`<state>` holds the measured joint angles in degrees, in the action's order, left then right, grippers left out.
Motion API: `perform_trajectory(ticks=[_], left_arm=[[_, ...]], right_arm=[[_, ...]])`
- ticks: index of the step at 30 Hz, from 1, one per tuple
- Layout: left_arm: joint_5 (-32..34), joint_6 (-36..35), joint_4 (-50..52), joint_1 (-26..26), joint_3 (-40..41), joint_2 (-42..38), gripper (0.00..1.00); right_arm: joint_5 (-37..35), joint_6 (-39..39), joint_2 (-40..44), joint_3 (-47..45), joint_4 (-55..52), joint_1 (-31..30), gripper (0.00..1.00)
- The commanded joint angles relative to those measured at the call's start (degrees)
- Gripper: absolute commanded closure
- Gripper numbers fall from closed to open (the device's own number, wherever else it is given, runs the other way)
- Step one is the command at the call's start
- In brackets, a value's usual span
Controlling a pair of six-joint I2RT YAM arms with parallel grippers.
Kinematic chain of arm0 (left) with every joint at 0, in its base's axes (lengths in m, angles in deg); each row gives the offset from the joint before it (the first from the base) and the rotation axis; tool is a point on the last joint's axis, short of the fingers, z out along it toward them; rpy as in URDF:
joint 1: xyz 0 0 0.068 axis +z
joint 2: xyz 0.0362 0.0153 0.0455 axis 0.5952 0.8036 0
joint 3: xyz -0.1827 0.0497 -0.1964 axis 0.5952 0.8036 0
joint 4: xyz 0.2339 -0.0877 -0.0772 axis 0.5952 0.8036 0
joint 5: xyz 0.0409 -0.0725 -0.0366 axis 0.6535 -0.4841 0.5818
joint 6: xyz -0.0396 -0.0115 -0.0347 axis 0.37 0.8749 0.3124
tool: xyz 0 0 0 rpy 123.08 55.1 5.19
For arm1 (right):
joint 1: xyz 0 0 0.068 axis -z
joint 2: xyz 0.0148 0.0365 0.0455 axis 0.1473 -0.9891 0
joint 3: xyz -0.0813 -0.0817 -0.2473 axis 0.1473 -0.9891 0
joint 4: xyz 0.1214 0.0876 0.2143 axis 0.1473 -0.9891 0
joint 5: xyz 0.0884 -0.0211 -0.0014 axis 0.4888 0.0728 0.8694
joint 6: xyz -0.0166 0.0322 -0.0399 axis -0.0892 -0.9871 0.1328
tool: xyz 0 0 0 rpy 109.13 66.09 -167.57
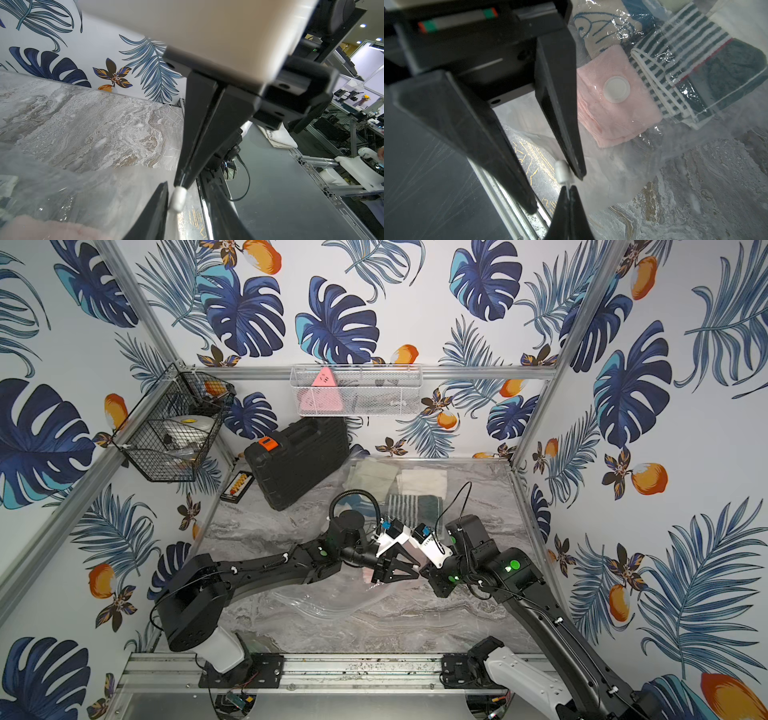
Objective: Place the folded towel into the vacuum bag
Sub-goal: Close the vacuum bag at the center of the board.
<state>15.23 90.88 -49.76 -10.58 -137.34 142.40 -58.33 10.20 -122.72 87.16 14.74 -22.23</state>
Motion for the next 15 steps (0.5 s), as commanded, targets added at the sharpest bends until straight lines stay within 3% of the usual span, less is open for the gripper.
perform_trajectory(ticks=[1, 15], left_arm=[[-0.6, 1.0, -4.1, -0.3, 1.4, -1.2, 0.63], [2.2, -2.7, -0.2, -0.3, 4.3, -4.0, 0.88]], right_arm=[[2.5, 1.0, 0.2, 0.4, 3.8, -0.2, 1.00], [2.6, 0.3, 0.9, 0.8, 4.0, 0.7, 1.00]])
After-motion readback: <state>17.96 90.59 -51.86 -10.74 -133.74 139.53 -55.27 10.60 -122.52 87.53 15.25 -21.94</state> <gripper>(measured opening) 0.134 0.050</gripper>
